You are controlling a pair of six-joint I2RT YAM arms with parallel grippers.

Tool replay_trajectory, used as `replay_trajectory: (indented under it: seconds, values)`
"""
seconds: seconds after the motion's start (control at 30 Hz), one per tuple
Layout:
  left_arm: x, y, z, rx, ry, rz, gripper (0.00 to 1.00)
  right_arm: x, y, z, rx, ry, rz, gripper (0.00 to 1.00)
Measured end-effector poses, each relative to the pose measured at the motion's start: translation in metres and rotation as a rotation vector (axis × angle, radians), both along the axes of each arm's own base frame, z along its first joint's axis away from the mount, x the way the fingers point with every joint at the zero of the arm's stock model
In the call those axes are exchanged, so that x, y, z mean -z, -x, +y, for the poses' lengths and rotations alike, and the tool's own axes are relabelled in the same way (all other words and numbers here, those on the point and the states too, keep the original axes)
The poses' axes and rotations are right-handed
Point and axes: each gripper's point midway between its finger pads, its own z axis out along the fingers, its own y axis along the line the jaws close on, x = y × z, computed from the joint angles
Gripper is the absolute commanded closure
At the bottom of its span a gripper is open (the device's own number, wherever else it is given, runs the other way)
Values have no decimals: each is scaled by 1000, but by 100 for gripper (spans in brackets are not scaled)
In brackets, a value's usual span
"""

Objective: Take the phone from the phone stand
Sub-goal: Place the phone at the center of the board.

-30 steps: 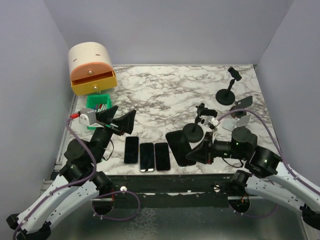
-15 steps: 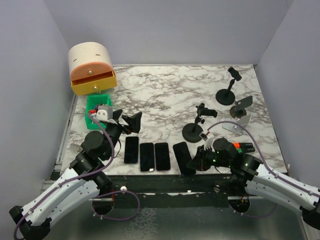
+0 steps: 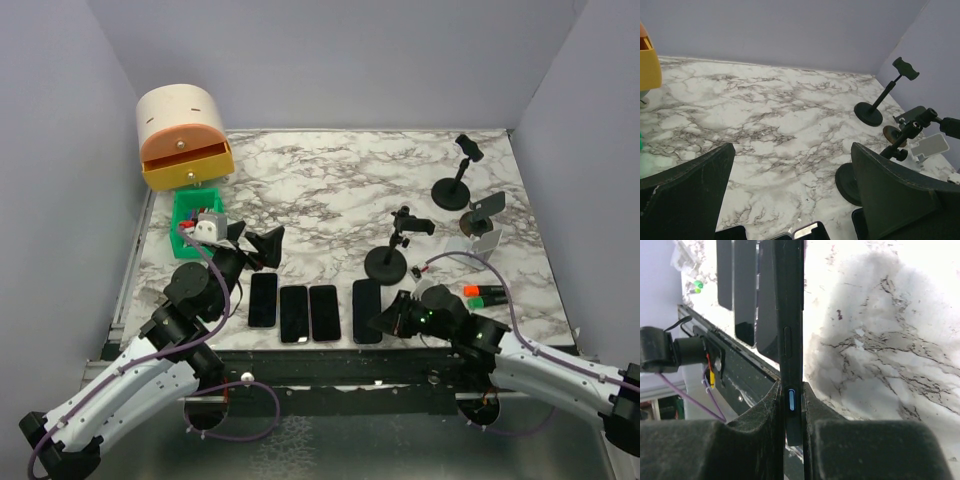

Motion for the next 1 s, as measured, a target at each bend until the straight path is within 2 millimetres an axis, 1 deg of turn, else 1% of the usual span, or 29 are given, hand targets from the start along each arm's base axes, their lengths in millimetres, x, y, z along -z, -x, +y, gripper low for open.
replay_trajectory:
  seconds: [0.07, 0.17, 0.2, 0.3, 0.47, 0.83, 1.0]
  values:
    - [1, 0, 0, 1, 0, 5, 1, 6, -3, 3, 26, -7, 34, 100]
    - [4, 1, -1, 4, -4, 14, 1, 24, -1, 3, 52, 2, 92, 100]
    - [5, 1, -1, 5, -6, 17, 1, 27, -2, 3, 62, -1, 106, 100]
    - [6, 1, -2, 10, -9, 21, 1, 25, -4, 7, 69, -20, 111, 100]
    - [7, 3, -5, 30, -12, 23, 1, 29, -3, 9, 65, -12, 130, 100]
    - [12, 3, -12, 63, -22, 38, 1, 33, -6, 24, 39, -12, 164, 100]
    - [12, 4, -13, 66, -22, 38, 1, 34, -8, 25, 43, -5, 170, 100]
